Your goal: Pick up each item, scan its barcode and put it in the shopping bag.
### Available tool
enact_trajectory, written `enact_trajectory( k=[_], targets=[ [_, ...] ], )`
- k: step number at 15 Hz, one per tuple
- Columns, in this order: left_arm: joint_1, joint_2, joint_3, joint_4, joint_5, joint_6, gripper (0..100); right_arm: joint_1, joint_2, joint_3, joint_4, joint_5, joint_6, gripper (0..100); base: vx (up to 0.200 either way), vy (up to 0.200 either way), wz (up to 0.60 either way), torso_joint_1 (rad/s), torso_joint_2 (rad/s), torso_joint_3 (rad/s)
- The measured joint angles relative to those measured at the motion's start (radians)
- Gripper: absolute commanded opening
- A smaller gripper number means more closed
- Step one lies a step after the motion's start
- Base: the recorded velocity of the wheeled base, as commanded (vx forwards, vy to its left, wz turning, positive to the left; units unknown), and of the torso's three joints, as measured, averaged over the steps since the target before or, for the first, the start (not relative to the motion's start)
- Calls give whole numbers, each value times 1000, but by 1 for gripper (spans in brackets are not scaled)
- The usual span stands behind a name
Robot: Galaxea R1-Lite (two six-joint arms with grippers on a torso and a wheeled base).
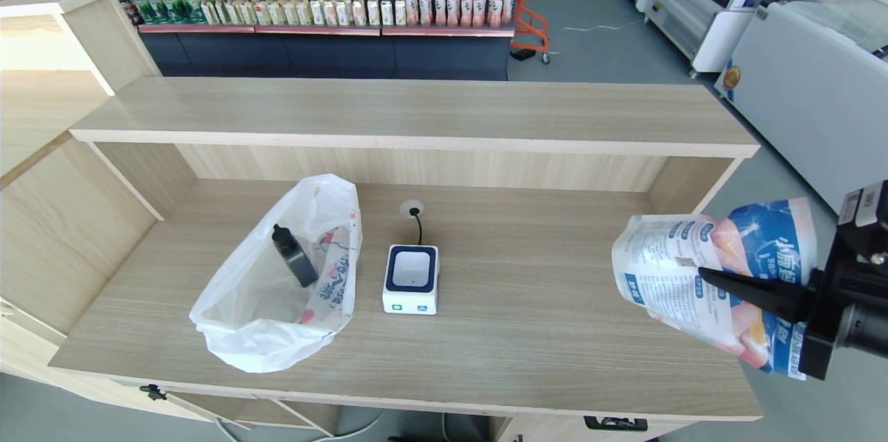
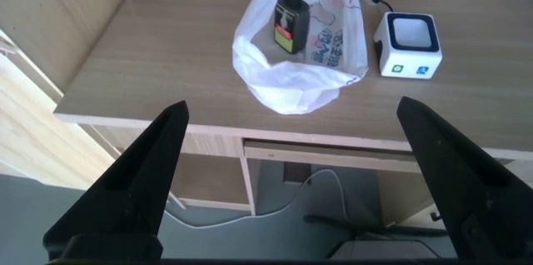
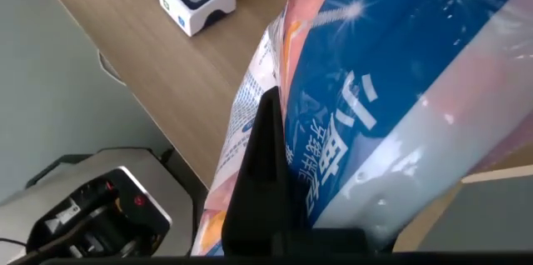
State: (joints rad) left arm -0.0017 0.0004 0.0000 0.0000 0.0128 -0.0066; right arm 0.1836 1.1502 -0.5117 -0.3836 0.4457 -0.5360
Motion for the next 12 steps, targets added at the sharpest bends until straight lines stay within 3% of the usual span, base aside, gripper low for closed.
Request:
enact_trajectory(
  k=[7, 12],
  targets=[
    [0, 0, 0, 0, 0, -2, 100, -1, -21, 1, 23, 5, 150, 0, 0, 200, 0, 0, 5, 5],
    [0, 0, 0, 0, 0, 1, 100, -4, 0, 0, 27, -1, 158, 0, 0, 200, 0, 3, -3, 0]
  ],
)
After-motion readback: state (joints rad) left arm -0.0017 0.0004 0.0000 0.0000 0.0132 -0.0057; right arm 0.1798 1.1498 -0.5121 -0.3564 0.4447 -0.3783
